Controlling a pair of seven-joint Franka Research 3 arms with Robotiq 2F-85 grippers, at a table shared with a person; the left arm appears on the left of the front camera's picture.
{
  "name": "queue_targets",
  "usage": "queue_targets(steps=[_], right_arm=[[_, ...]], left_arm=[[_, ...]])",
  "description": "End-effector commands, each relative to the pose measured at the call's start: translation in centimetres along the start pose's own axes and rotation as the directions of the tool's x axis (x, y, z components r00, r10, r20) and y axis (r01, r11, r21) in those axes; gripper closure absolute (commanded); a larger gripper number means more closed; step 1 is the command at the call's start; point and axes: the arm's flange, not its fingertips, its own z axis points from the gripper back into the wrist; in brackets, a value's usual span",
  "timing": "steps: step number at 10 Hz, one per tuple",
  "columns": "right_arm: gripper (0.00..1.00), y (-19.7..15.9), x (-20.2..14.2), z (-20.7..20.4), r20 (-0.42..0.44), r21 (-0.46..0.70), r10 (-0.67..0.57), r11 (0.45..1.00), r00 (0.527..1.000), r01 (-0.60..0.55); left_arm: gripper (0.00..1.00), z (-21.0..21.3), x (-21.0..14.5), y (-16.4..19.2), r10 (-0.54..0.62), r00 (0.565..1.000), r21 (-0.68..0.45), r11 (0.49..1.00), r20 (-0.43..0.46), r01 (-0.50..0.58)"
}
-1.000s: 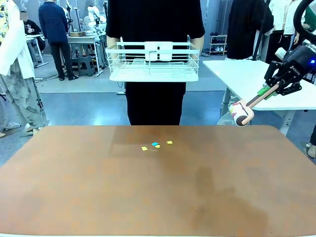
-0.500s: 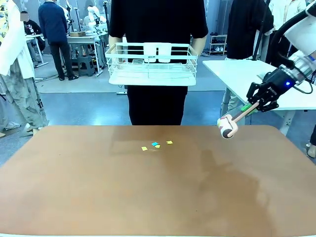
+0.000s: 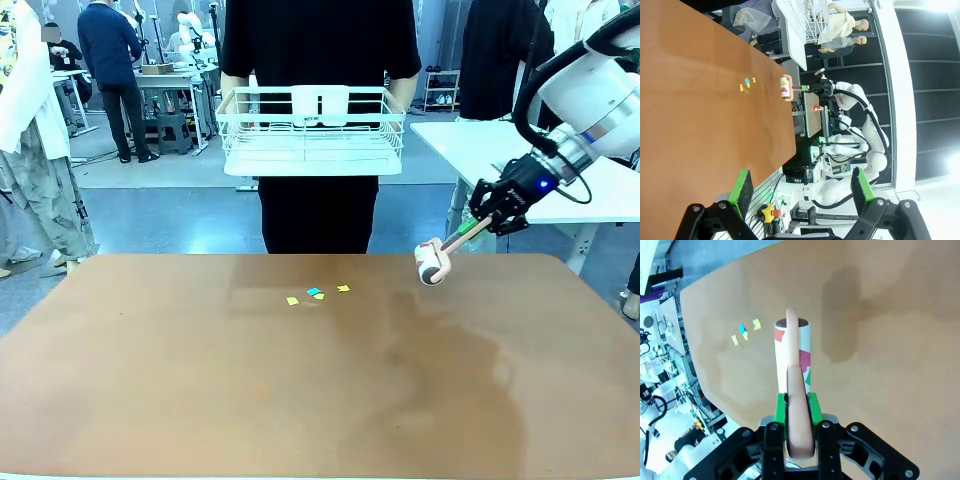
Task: Clean the table.
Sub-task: Clean the table with the Lint Roller when the human lifts the Dish drying rack.
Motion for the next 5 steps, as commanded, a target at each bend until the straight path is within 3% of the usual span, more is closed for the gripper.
queue_targets(steps=[1, 5], right_arm=[[0.79, 0.6, 0.0, -2.9, 0.026, 0.043, 0.023, 0.999, 0.999, -0.024], [0.79, 1.2, 0.0, -7.6, -0.023, 0.059, 0.016, 0.998, 1.0, -0.015]], left_arm=[[0.0, 0.2, -0.2, -0.1, -0.004, 1.0, -0.009, 1.0, 0.006, 0.004], [0.0, 0.2, -0.2, -0.1, -0.004, 1.0, -0.009, 1.0, 0.006, 0.004]])
